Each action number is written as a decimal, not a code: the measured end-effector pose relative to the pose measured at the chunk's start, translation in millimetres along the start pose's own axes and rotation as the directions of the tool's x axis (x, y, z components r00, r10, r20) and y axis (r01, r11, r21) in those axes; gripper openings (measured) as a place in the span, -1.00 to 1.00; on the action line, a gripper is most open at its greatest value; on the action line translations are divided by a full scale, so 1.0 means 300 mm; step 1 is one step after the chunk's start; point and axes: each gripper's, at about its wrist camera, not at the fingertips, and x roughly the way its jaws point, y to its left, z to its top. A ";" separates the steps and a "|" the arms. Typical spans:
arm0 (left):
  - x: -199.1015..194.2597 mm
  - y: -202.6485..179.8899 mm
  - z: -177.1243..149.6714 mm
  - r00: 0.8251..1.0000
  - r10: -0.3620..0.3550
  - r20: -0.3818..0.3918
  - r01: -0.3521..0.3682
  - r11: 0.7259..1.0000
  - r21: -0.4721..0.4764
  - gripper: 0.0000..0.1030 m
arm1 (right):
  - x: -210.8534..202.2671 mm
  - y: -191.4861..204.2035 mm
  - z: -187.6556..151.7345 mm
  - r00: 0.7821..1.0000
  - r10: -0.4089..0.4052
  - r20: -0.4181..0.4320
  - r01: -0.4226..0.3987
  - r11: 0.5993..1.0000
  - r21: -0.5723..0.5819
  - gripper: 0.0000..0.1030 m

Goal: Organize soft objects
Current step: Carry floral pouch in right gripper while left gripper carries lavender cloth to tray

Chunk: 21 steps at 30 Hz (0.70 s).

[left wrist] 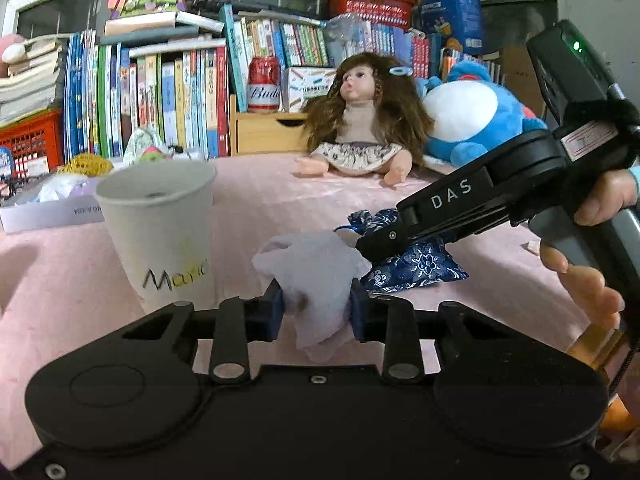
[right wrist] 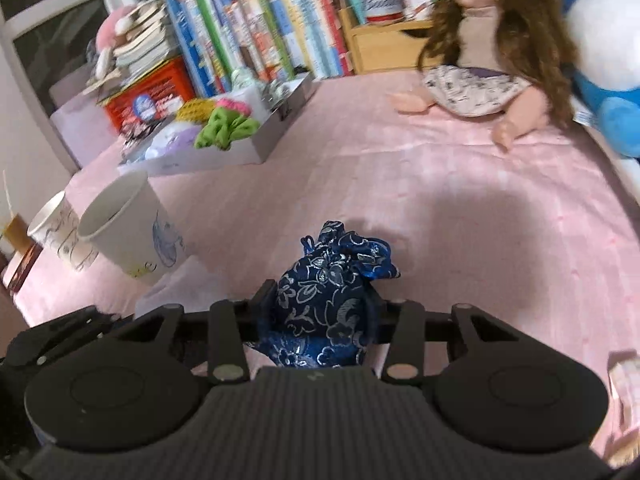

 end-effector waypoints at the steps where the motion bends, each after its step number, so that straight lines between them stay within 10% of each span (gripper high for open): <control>1: -0.012 0.000 0.003 1.000 0.000 0.009 0.000 1.000 0.009 -0.42 | -0.009 0.000 -0.004 1.000 -0.004 0.016 0.003 1.000 0.015 -0.08; 21: -0.242 0.168 0.174 0.997 -0.008 0.071 0.006 1.000 0.024 -0.42 | -0.164 0.178 0.047 0.971 -0.094 0.221 0.080 0.994 0.071 -0.06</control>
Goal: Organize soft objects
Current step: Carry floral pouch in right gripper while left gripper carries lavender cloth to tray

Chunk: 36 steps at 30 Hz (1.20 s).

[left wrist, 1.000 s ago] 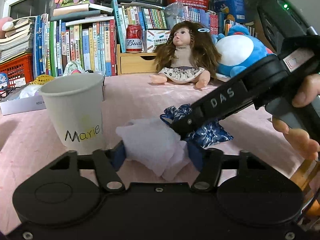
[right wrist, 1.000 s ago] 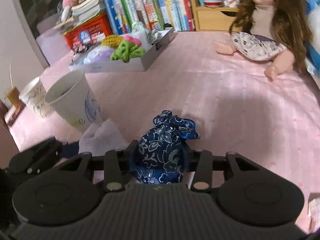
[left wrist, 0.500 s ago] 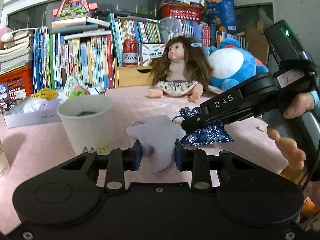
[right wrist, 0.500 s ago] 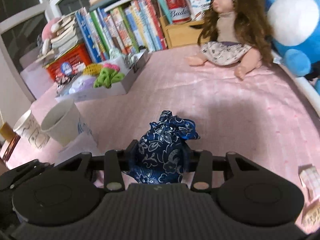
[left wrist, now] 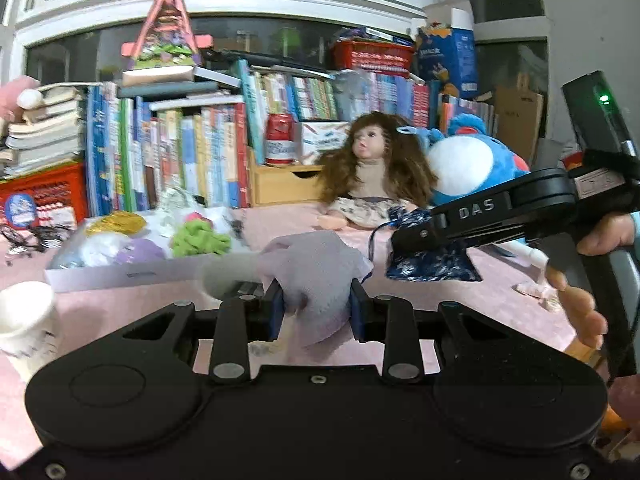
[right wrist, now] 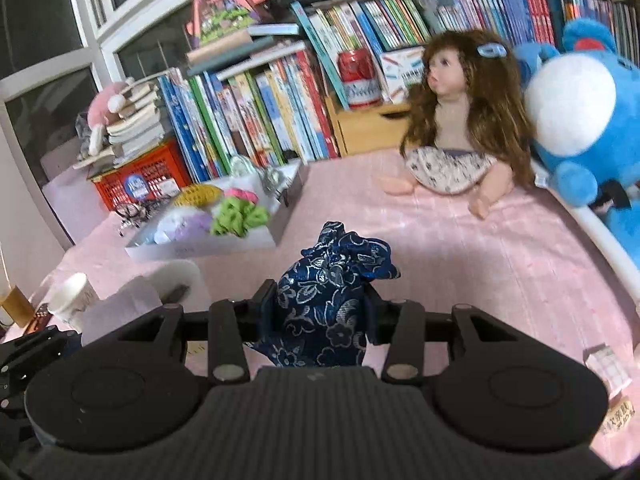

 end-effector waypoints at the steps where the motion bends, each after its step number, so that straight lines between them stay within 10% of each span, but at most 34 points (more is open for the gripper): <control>1: -0.012 0.012 0.007 1.000 -0.003 0.004 0.003 1.000 -0.002 -0.42 | -0.004 0.016 0.006 1.000 0.003 0.009 -0.003 1.000 -0.006 -0.06; 36: -0.095 0.394 0.073 0.992 0.127 -0.002 -0.127 0.991 -0.040 -0.42 | 0.052 0.355 0.065 0.997 0.078 0.030 -0.073 0.990 -0.120 -0.04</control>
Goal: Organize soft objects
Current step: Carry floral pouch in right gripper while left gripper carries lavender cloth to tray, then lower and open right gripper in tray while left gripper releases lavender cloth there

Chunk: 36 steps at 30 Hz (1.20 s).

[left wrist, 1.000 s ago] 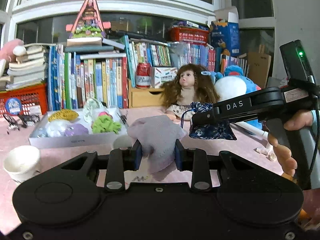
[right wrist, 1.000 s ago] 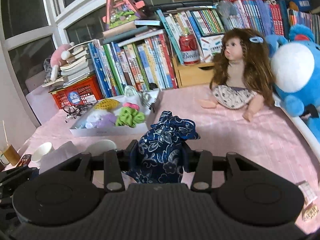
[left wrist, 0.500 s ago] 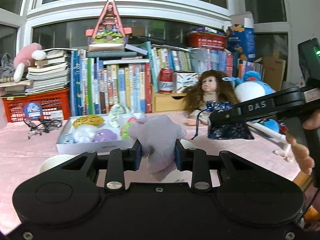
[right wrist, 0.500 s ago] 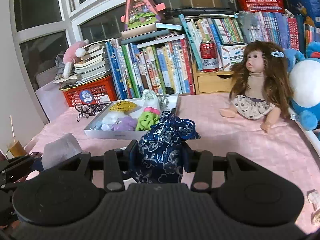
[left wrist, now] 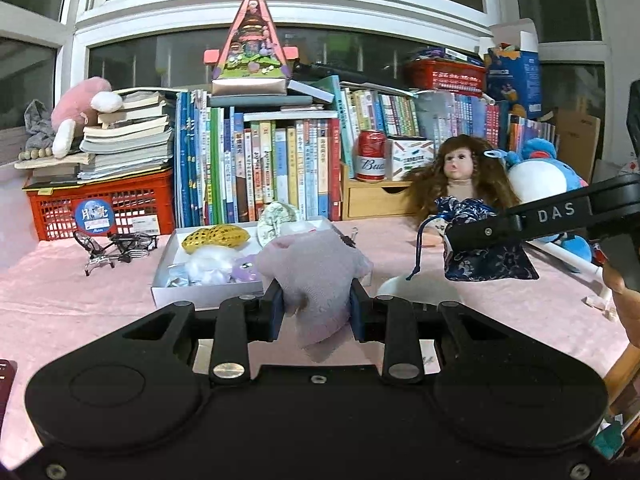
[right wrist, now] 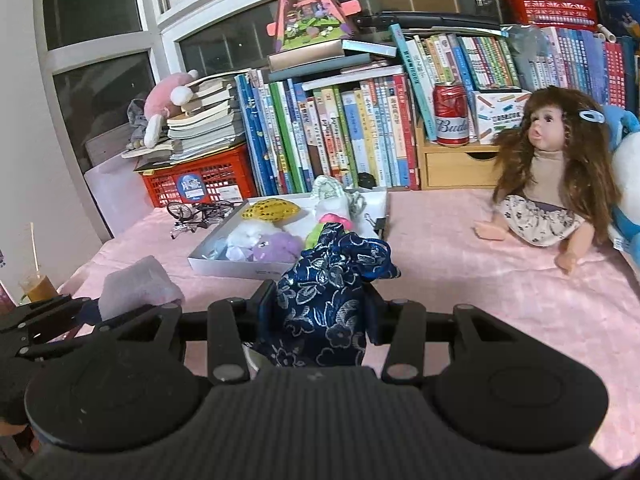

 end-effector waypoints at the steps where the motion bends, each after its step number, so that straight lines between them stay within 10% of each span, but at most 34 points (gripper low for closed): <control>1: 0.006 0.011 0.005 1.000 0.003 -0.003 -0.003 1.000 -0.001 -0.42 | 0.004 0.006 0.002 1.000 0.004 0.000 -0.004 1.000 -0.002 -0.04; 18: 0.130 0.263 0.217 1.000 -0.011 -0.029 0.010 1.000 -0.018 -0.42 | 0.141 0.102 0.110 1.000 0.021 -0.012 -0.022 0.998 -0.062 -0.03; 36: 0.549 0.466 0.310 0.969 0.015 -0.246 -0.037 0.996 -0.085 -0.42 | 0.491 0.169 0.263 0.992 -0.061 -0.109 0.049 0.993 -0.108 -0.03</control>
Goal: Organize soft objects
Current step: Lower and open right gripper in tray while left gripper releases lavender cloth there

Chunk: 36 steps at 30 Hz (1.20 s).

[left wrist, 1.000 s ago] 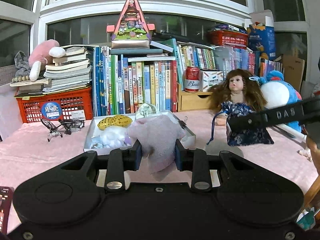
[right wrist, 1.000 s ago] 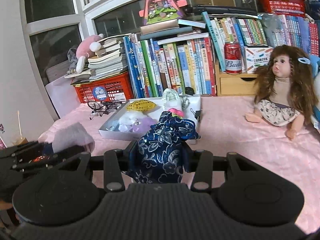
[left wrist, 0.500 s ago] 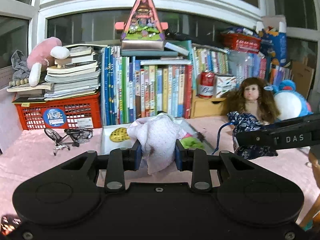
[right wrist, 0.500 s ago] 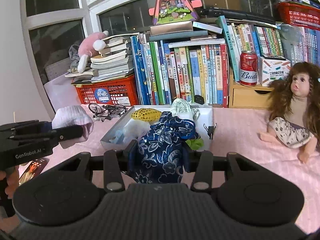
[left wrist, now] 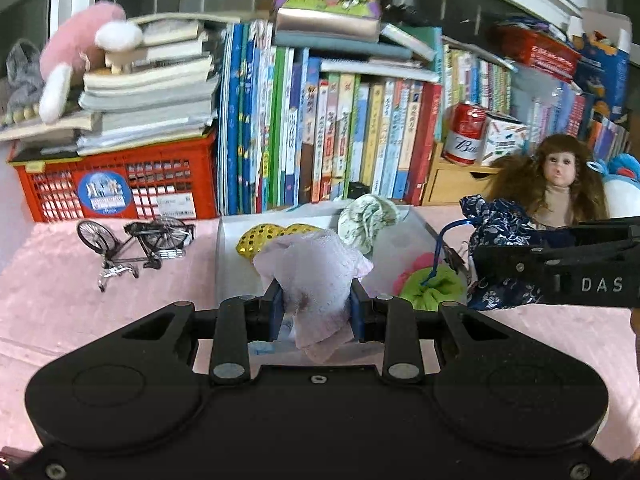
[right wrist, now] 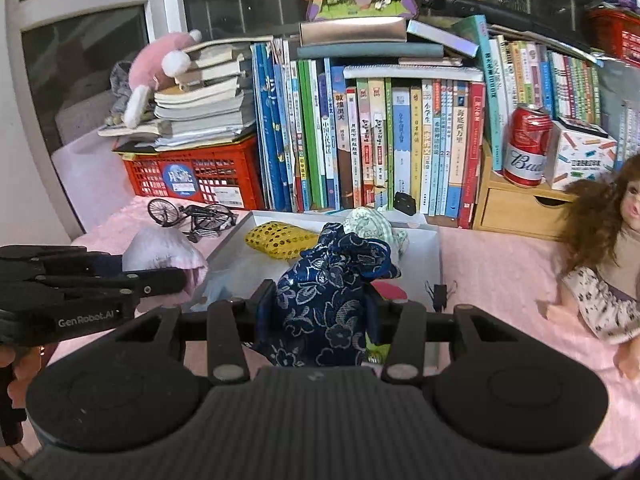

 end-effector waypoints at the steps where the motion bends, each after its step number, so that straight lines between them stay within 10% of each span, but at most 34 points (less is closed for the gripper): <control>1: 0.023 0.008 0.006 1.000 0.003 -0.009 -0.003 1.000 -0.008 -0.42 | 0.025 0.001 0.010 1.000 -0.004 -0.010 0.004 1.000 0.002 -0.03; 36: 0.479 0.120 0.063 0.985 0.078 -0.155 -0.083 0.996 -0.024 -0.40 | 0.535 0.006 0.074 0.964 -0.096 -0.249 0.104 0.994 0.018 -0.01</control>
